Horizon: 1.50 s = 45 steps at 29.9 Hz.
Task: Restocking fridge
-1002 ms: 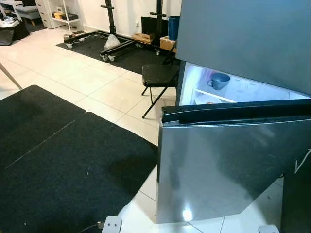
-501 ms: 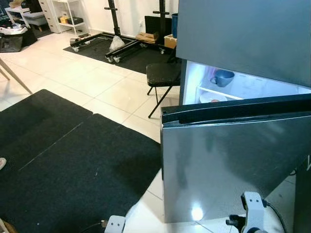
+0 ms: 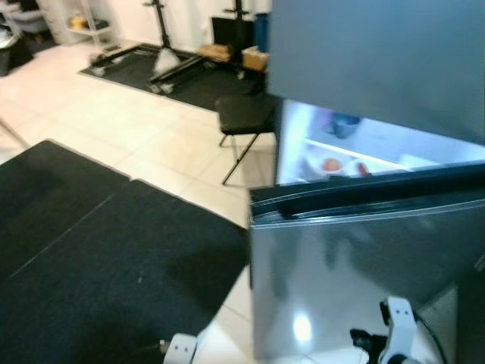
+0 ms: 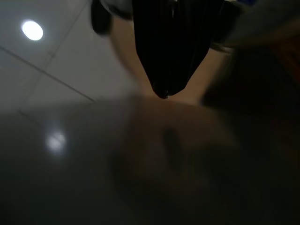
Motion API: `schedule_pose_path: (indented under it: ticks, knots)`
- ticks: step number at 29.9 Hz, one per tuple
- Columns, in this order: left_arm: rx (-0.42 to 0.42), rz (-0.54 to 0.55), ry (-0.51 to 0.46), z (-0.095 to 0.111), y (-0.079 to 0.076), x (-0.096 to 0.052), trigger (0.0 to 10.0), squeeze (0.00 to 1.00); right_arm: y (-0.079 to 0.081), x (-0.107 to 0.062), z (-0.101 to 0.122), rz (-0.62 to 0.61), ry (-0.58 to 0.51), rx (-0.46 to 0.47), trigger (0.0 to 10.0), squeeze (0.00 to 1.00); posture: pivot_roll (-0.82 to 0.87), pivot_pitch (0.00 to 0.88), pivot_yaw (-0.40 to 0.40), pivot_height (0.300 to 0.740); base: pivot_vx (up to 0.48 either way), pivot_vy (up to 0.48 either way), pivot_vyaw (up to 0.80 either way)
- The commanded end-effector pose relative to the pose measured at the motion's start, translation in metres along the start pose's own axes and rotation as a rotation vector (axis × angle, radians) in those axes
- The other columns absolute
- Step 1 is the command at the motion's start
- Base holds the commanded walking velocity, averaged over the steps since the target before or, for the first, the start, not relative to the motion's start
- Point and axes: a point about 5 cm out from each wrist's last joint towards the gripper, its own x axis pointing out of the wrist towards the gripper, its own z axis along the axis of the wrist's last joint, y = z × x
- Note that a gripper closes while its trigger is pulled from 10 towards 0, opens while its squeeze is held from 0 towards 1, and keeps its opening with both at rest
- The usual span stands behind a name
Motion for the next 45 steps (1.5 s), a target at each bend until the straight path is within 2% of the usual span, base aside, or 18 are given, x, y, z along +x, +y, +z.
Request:
schedule_pose_path:
  ticks: [1, 7, 16, 23, 24, 25, 26, 29, 31, 33, 34, 35, 37, 42, 43, 45]
  knots:
    - [0.005, -0.023, 0.001, 0.002, -0.008, 0.003, 10.0, 0.00, -0.002, -0.004, -0.002, 0.022, 0.000, -0.004, 10.0, 0.00, -0.02, 0.000, -0.014, 0.740, 0.390, 0.000, 0.00]
    - [-0.011, -0.011, -0.005, 0.002, -0.008, 0.003, 10.0, 0.00, -0.004, -0.003, 0.005, 0.033, -0.019, -0.005, 10.0, 0.00, -0.02, 0.000, -0.018, 0.740, 0.361, 0.000, 0.00]
    - [-0.013, 0.003, 0.002, 0.000, -0.005, 0.002, 10.0, 0.00, 0.002, 0.000, 0.015, 0.108, -0.059, -0.016, 10.0, 0.00, -0.02, 0.000, -0.017, 0.740, 0.000, 0.000, 0.00]
    - [-0.009, -0.002, 0.005, -0.002, -0.006, 0.001, 10.0, 0.00, 0.015, 0.013, 0.051, 0.167, -0.192, -0.069, 10.0, 0.00, -0.02, 0.000, -0.016, 0.740, 0.000, 0.000, 0.00]
    - [-0.004, -0.004, 0.005, -0.002, -0.007, 0.002, 10.0, 0.00, 0.019, 0.018, 0.076, 0.160, -0.265, -0.113, 10.0, 0.00, -0.01, 0.000, -0.017, 0.740, 0.000, 0.000, 0.00]
    - [-0.004, -0.004, 0.005, -0.002, -0.007, 0.002, 10.0, 0.00, 0.019, 0.018, 0.076, 0.160, -0.265, -0.113, 10.0, 0.00, -0.01, 0.000, -0.017, 0.740, 0.000, 0.000, 0.00]
    - [-0.002, -0.004, 0.005, -0.002, -0.007, 0.002, 10.0, 0.00, 0.024, 0.022, 0.105, 0.132, -0.350, -0.175, 10.0, 0.00, -0.01, 0.000, -0.017, 0.740, 0.000, 0.000, 0.00]
    - [-0.002, -0.004, 0.005, -0.002, -0.007, 0.002, 10.0, 0.00, 0.025, 0.022, 0.110, 0.128, -0.363, -0.186, 10.0, 0.00, -0.01, 0.000, -0.017, 0.740, 0.000, 0.000, 0.00]
    - [0.000, -0.003, 0.006, -0.002, -0.007, 0.002, 10.0, 0.00, 0.029, 0.025, 0.127, 0.090, -0.407, -0.239, 10.0, 0.00, -0.01, 0.000, -0.019, 0.740, 0.000, 0.000, 0.00]
    - [0.000, -0.003, 0.006, -0.002, -0.007, 0.002, 10.0, 0.00, 0.029, 0.025, 0.127, 0.090, -0.407, -0.239, 10.0, 0.00, -0.01, 0.000, -0.019, 0.740, 0.000, 0.000, 0.00]
    - [-0.001, -0.002, 0.005, -0.002, -0.007, 0.002, 10.0, 0.00, 0.036, 0.028, 0.149, 0.042, -0.462, -0.290, 10.0, 0.00, 0.00, 0.000, -0.021, 0.740, 0.000, 0.000, 0.00]
    - [-0.001, -0.002, 0.005, -0.002, -0.007, 0.002, 10.0, 0.00, 0.036, 0.028, 0.149, 0.042, -0.462, -0.290, 10.0, 0.00, 0.00, 0.000, -0.021, 0.740, 0.000, 0.000, 0.00]
    - [-0.004, -0.001, 0.004, -0.003, -0.007, 0.001, 10.0, 0.00, 0.045, 0.031, 0.166, 0.021, -0.505, -0.330, 10.0, 0.00, 0.00, 0.000, -0.022, 0.740, 0.000, 0.000, 0.00]
    - [-0.005, -0.001, 0.006, -0.004, -0.007, 0.001, 10.0, 0.00, 0.050, 0.032, 0.175, 0.011, -0.525, -0.353, 10.0, 0.00, 0.00, 0.000, -0.022, 0.740, 0.000, 0.000, 0.00]
    - [-0.003, 0.000, 0.011, -0.006, -0.006, 0.000, 10.0, 0.00, 0.052, 0.032, 0.185, -0.045, -0.547, -0.380, 10.0, 0.00, 0.00, 0.000, -0.020, 0.740, 0.000, 0.000, 0.00]
    - [-0.002, 0.001, 0.013, -0.007, -0.006, 0.000, 10.0, 0.00, 0.052, 0.032, 0.192, -0.099, -0.563, -0.399, 10.0, 0.00, 0.00, 0.000, -0.022, 0.740, 0.000, 0.000, 0.00]
